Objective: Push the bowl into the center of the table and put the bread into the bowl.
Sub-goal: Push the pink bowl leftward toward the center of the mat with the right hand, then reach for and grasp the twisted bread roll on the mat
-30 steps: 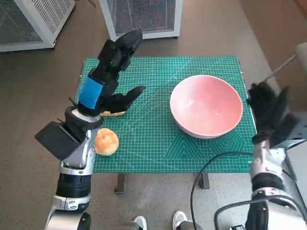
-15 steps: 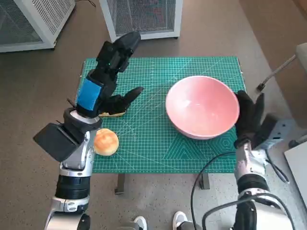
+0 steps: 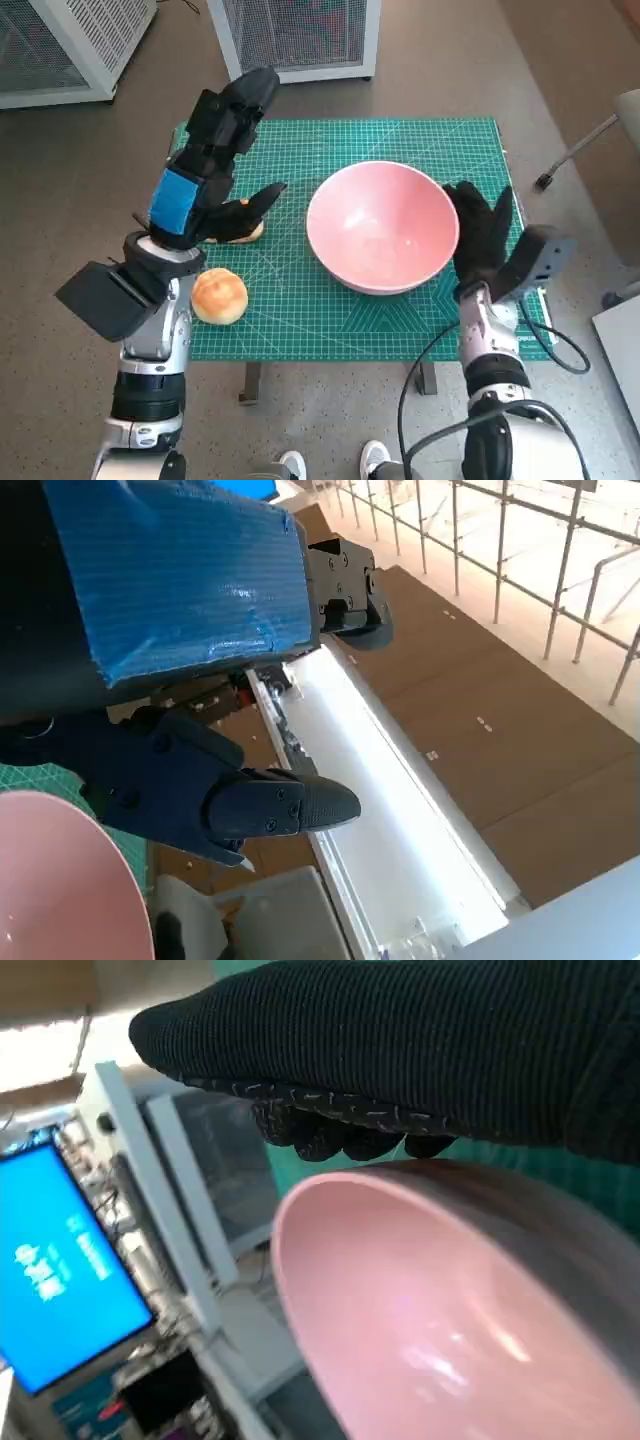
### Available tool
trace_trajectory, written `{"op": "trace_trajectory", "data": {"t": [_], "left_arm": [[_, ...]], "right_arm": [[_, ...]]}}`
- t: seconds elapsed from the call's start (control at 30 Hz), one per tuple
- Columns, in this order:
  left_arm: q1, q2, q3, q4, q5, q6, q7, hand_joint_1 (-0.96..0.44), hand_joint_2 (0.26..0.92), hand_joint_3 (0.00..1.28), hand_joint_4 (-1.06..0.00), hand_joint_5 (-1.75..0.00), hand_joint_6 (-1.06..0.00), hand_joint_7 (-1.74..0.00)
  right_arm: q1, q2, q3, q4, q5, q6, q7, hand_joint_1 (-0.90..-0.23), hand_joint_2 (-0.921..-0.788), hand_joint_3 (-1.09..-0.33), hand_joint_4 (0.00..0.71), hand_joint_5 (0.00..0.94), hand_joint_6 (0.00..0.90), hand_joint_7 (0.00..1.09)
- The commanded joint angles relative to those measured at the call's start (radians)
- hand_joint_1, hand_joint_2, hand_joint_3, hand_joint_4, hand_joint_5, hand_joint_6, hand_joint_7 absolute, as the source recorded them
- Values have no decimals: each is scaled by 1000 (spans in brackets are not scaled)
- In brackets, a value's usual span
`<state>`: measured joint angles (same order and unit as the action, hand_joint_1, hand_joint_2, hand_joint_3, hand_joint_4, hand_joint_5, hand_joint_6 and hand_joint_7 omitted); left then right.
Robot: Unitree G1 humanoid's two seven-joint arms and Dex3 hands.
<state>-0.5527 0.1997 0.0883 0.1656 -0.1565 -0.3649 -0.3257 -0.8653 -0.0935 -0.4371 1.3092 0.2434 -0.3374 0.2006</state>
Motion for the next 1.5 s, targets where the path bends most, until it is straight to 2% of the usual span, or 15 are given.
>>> {"op": "trace_trajectory", "data": {"t": [0.03,0.2,0.37,0.5,0.6,0.83,1.1,1.23,1.37,1.5], "left_arm": [[22,13,15,-15,-5,-1,5,-568,921,355,-99,-160,1,-599],[38,17,27,-18,-10,-1,5,-579,921,351,-103,-157,1,-598],[48,24,37,-18,-1,-7,12,-591,921,342,-110,-147,1,-597],[54,28,42,-21,7,-11,20,-610,921,339,-116,-139,1,-594],[58,32,45,-18,12,-18,27,-617,921,336,-121,-133,1,-592],[65,36,45,-21,11,-18,35,-624,921,326,-138,-108,1,-602],[71,42,57,-9,-1,-31,31,-639,921,318,-149,-93,-3,-604],[70,50,66,4,-14,-34,22,-633,921,310,-163,-67,-14,-586],[63,71,83,28,-23,-42,6,-621,921,295,-174,-47,-28,-562],[38,134,103,91,27,-90,9,-622,921,290,-183,-35,-35,-538]], "right_arm": [[-19,30,-23,15,25,32,11,-516,-921,-771,120,0,28,460],[-45,59,-37,17,42,48,10,-498,-921,-796,96,0,7,460],[-62,77,-38,19,38,62,8,-488,-921,-817,88,1,0,455],[-72,88,-28,20,25,68,5,-487,-921,-818,90,2,-1,449],[-76,92,-8,22,2,70,-5,-486,-921,-817,94,4,-1,438],[-81,80,36,22,-48,73,-26,-492,-921,-809,112,10,11,428],[-99,49,48,10,-64,45,-16,-532,-921,-762,125,11,41,432],[-114,31,67,-8,-75,-9,-10,-529,-921,-760,133,12,43,433],[-120,16,87,-41,-83,-105,24,-518,-921,-776,140,13,49,445],[-114,2,100,-106,-67,-243,126,-545,-921,-775,156,10,17,534]]}}
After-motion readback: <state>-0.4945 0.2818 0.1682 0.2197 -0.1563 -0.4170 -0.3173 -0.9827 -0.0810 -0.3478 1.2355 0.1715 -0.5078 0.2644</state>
